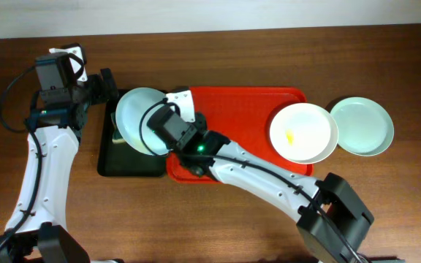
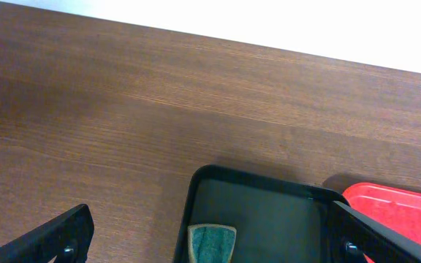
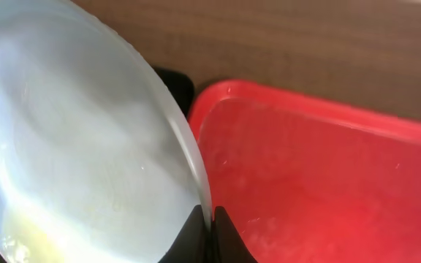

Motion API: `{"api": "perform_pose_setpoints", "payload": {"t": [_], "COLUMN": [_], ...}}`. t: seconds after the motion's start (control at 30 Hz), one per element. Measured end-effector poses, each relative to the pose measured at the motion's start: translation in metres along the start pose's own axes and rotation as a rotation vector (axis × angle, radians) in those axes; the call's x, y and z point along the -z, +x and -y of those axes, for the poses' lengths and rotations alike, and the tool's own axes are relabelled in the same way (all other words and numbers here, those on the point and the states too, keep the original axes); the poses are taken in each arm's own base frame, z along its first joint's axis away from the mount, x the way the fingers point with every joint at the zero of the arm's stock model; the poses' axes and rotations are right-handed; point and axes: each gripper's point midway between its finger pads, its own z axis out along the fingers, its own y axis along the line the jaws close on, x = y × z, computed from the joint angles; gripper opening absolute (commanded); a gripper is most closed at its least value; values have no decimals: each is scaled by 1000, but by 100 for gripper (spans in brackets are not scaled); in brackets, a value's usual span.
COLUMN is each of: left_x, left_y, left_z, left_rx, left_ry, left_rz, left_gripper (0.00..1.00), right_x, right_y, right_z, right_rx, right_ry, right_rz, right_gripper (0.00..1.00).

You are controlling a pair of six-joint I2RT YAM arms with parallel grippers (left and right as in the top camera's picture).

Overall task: Clean dirty plates on tray and stack at the side
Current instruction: 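Lift the light blue plate by its rim with the right gripper, then swing the light blue plate right toward the table's right side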

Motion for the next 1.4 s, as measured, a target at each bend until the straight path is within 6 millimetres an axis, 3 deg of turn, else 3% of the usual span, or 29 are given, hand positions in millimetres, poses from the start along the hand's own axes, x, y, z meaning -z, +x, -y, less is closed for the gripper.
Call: {"api": "perform_pose_setpoints", "payload": {"t": [0.17,0.33,0.67,0.97,1.23,1.4], "left_x": [0,0,0,0,0,0], "left_y": [0,0,0,0,0,0], "left_z": [0,0,0,0,0,0], "left_rx": [0,0,0,0,0,0], "left_ry": [0,0,0,0,0,0], "left_rz": [0,0,0,0,1,1], "left_gripper": [99,99,99,99,99,99], "right_x": [14,38,73,78,103,106], "right_y": [-10,-28,-33,-37,-51,-53], "right_z": [-4,-24,-30,-29,-36,-32], "right_rx": [140,228,400,440,472,473], "right_ry": [75,108,284,320,409,443], "right_rz": [70,155,259,278,368,374], "right_gripper": [4,4,4,4,4,4]}}
